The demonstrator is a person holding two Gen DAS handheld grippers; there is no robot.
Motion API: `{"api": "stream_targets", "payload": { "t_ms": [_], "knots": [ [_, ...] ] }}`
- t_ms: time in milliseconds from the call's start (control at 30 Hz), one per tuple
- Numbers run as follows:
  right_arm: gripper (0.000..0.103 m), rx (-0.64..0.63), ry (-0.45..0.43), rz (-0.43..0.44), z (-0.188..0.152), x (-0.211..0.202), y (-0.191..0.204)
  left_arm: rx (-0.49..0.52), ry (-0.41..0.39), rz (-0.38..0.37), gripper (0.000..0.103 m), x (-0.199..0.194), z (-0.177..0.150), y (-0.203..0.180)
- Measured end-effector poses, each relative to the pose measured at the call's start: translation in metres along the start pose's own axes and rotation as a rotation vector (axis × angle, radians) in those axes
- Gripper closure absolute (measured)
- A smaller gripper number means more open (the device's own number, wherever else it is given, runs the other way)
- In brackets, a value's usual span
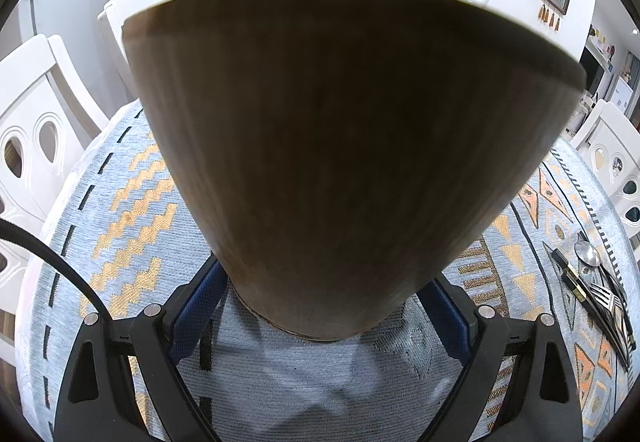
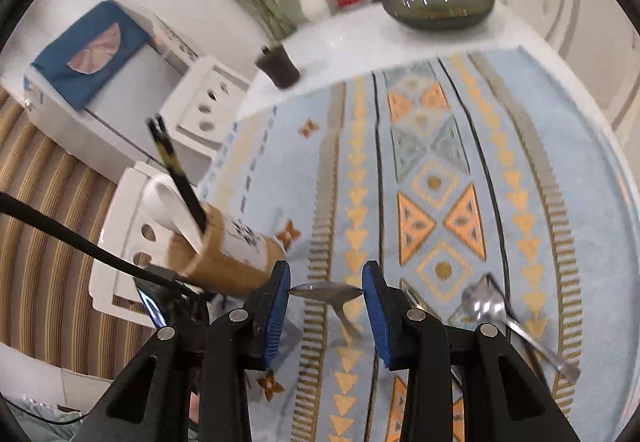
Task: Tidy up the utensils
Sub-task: 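Carry the silver spoon over the wooden cup and release it inside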
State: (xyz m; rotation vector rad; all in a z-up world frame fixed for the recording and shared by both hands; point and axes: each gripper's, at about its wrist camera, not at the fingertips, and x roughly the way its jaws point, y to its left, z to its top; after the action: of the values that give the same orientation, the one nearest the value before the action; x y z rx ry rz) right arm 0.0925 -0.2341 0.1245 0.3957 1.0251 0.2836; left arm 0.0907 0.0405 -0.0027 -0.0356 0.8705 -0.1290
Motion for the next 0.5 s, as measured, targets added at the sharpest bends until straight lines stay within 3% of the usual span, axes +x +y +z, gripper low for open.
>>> {"api": "stream_targets", "payload": {
  "t_ms": [267,500],
  "knots": [
    [0.067,-0.006,-0.124,0.08,0.039,-0.027,0.033,0.0,0.0,0.0,0.009,0.0,0.0,0.0],
    [0.067,-0.096,-0.189,0.166,0.068,-0.06,0.082,0.0,0.0,0.0,0.009,0.0,0.0,0.0]
  ]
}}
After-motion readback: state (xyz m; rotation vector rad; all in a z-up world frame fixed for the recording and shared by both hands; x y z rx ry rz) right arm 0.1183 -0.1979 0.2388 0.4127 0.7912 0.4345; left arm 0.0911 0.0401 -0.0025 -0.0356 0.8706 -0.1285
